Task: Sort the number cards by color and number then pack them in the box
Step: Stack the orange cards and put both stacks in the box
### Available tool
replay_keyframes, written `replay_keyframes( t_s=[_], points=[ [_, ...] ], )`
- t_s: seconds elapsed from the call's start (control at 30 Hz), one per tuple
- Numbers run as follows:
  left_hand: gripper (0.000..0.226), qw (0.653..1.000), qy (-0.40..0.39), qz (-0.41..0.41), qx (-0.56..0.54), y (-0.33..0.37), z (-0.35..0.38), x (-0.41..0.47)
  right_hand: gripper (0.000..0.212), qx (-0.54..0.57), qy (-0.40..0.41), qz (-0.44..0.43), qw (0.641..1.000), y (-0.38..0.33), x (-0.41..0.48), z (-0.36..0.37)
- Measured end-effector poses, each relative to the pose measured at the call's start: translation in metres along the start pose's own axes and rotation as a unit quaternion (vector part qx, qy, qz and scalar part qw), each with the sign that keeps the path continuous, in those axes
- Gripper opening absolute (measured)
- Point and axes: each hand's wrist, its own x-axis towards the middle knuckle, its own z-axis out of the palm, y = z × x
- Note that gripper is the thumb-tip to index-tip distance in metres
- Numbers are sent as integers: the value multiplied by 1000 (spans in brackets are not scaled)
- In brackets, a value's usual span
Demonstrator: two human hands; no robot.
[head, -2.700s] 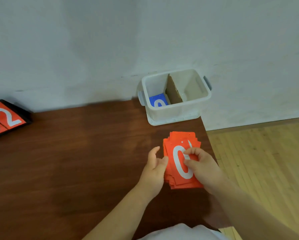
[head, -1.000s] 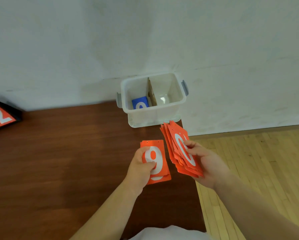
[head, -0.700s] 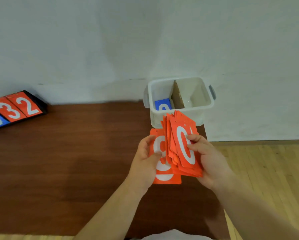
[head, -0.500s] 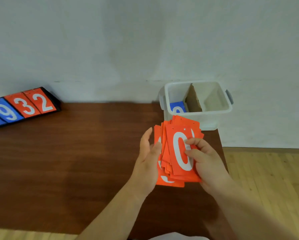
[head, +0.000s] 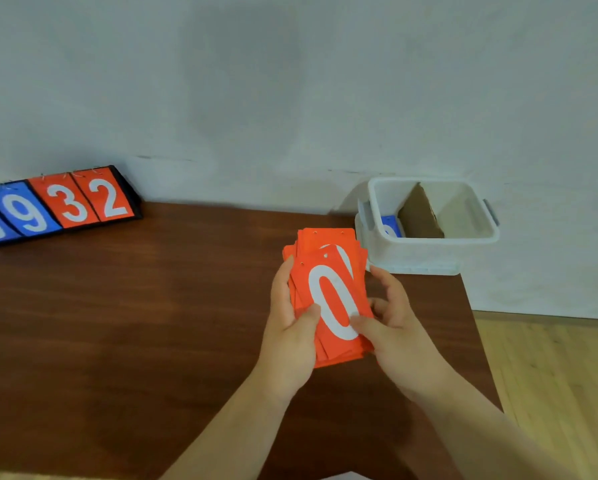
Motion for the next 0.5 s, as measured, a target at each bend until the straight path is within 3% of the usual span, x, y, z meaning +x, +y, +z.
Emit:
replay_keyframes(
  t_s=[0.13, 0.3, 0.43, 0.5],
  points=[
    [74, 1000, -21, 21, 1, 1, -3, 3, 73, 0, 51, 5, 999, -2, 0, 8],
    [90, 999, 5, -28, 39, 12, -6, 20, 60, -117, 79, -35, 989, -7, 1, -15],
    [82, 997, -1, -35, 76, 23, -14, 38, 55, -206, 42, -43, 977, -6, -8, -41],
    [76, 987, -6, -4, 160, 30, -13, 44, 56, -262, 28, -46, 963, -5, -13, -53]
  ],
)
